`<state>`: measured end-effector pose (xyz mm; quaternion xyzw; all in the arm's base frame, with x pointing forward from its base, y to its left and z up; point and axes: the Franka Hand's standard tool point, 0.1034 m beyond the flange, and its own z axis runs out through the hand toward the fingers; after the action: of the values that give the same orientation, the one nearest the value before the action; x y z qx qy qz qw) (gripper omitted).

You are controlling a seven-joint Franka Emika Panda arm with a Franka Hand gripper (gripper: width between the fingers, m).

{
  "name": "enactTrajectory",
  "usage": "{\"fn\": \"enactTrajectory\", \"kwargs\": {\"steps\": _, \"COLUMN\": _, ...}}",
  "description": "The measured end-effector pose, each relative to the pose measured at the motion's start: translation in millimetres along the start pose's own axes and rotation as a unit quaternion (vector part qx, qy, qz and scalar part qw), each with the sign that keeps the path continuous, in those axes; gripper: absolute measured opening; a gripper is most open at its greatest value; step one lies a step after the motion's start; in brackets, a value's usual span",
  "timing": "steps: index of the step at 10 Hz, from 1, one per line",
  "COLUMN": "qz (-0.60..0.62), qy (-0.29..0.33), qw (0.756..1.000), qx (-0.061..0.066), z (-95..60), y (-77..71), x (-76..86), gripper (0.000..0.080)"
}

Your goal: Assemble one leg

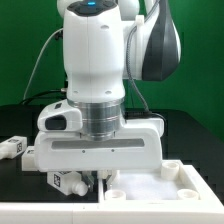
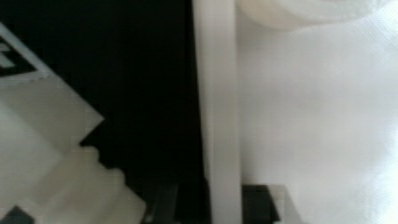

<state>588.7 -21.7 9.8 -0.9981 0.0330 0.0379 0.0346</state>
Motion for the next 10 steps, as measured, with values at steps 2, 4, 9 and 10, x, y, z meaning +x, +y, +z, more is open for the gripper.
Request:
{"fn": "enactTrajectory", "kwargs": {"steps": 2, "qz": -0.002, "qy": 0.0, "qw": 1.0, "qx": 0.0, "z": 0.1, "y": 0.2, "x": -0.1, "gripper": 0.0054}}
{"fn": "enactTrajectory", "kwargs": {"steps": 4, "qz": -0.002, "qy": 0.0, "qw": 1.0, "qx": 0.0, "z": 0.1, "y": 0.1, "x": -0.1, "gripper": 0.0065}}
{"fn": "enactTrajectory", "kwargs": {"steps": 9, "qz": 0.004, "qy": 0.002, "qw": 1.0, "qx": 0.008, "z": -40.8, "y": 5.1, "x": -2.5, "gripper": 0.0629}}
{"fn": "enactTrajectory", "kwargs": {"steps": 10, "qz": 0.005, "qy": 0.003, "qw": 1.0, "qx": 0.009, "z": -53.6, "y": 12.7, "x": -6.3, "gripper": 0.0629}}
